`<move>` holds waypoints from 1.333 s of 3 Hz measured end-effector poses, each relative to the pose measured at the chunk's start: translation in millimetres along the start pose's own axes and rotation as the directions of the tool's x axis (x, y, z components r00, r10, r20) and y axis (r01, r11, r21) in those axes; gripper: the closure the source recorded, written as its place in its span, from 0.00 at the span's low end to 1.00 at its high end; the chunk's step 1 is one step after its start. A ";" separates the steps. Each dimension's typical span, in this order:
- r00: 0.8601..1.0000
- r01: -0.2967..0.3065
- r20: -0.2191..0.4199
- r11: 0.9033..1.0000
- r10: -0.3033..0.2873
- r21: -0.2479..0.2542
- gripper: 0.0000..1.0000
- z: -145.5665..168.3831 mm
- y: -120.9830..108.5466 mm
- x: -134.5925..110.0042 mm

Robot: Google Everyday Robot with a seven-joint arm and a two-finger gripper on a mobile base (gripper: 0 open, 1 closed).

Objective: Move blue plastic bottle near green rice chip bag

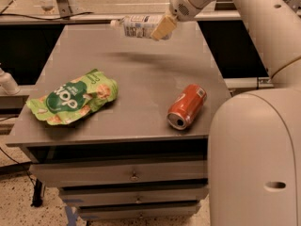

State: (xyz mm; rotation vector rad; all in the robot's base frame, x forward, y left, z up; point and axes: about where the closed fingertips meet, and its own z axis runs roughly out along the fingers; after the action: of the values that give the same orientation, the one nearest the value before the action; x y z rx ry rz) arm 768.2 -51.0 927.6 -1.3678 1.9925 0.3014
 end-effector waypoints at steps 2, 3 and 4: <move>0.998 -0.056 -0.041 0.997 0.054 -0.049 1.00 28.5 52.5 12.5; 0.994 -0.096 -0.057 0.994 0.093 -0.052 1.00 40.2 85.7 17.4; 0.991 -0.121 -0.064 0.991 0.117 -0.051 1.00 41.6 116.3 15.8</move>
Offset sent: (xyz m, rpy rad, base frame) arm -0.0769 0.0481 -0.0738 -0.0180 0.1355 -0.0479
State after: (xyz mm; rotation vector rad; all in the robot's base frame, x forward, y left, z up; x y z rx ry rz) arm 678.5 8.7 865.1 -1.3085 2.1354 0.3756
